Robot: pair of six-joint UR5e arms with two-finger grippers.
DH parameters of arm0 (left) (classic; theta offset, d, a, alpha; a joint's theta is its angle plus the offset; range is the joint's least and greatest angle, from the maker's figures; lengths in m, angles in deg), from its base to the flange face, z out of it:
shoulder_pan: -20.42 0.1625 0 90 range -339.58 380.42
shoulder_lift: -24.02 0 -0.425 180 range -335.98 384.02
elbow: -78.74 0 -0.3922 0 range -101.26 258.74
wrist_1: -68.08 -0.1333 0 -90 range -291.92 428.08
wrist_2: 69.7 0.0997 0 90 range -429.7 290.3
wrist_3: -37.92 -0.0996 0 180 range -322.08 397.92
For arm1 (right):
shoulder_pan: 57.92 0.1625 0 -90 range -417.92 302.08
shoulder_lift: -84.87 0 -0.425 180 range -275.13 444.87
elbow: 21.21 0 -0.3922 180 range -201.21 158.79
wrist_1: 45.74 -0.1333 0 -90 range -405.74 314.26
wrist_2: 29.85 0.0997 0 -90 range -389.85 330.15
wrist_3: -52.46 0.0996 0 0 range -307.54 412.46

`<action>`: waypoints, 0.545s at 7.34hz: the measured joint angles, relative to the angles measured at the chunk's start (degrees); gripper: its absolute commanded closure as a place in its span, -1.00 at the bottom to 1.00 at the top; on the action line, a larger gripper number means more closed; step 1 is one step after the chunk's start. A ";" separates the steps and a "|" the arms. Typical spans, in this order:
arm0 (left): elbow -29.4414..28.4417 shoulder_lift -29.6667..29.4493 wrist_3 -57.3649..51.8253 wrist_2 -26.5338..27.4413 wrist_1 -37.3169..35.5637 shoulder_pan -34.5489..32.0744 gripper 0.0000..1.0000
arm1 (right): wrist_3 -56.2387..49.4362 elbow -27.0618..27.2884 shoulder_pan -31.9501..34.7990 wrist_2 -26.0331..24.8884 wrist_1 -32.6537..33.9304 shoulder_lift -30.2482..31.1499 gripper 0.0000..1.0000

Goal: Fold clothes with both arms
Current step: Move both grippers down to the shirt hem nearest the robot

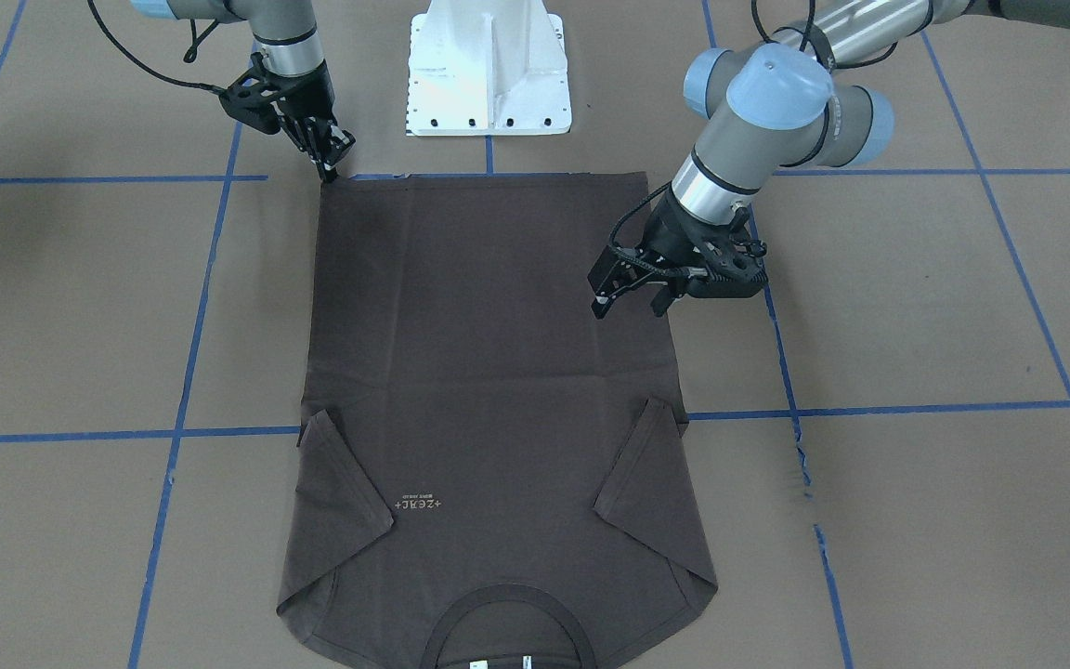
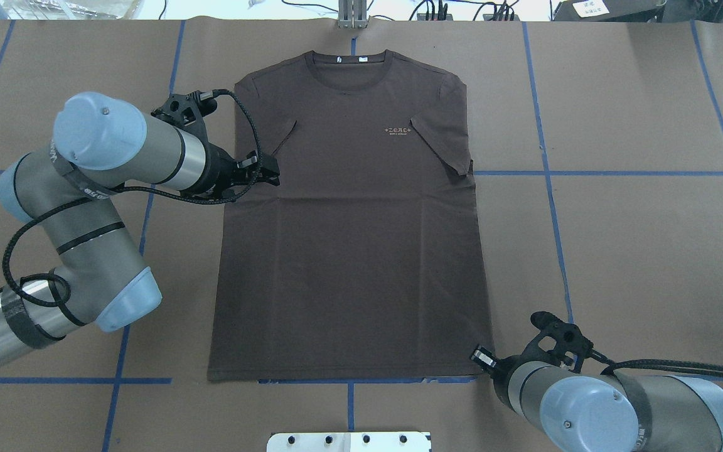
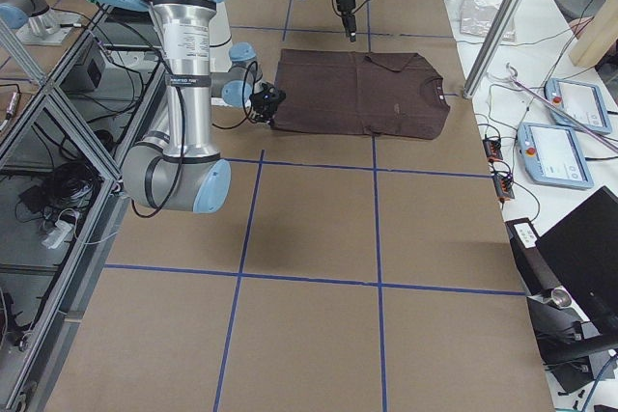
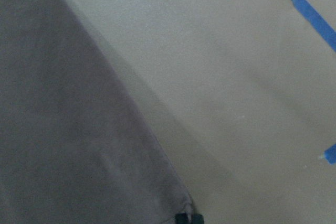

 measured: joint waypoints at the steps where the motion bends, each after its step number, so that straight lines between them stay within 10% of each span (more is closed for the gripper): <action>1: 4.25 3.53 4.66 1.39 -0.14 3.19 -0.51 | -0.06 1.00 0.19 0.00 0.42 0.00 1.00; 4: 10.21 9.44 15.31 12.98 -4.97 16.63 -0.51 | -0.25 1.65 0.42 0.06 0.79 0.07 1.00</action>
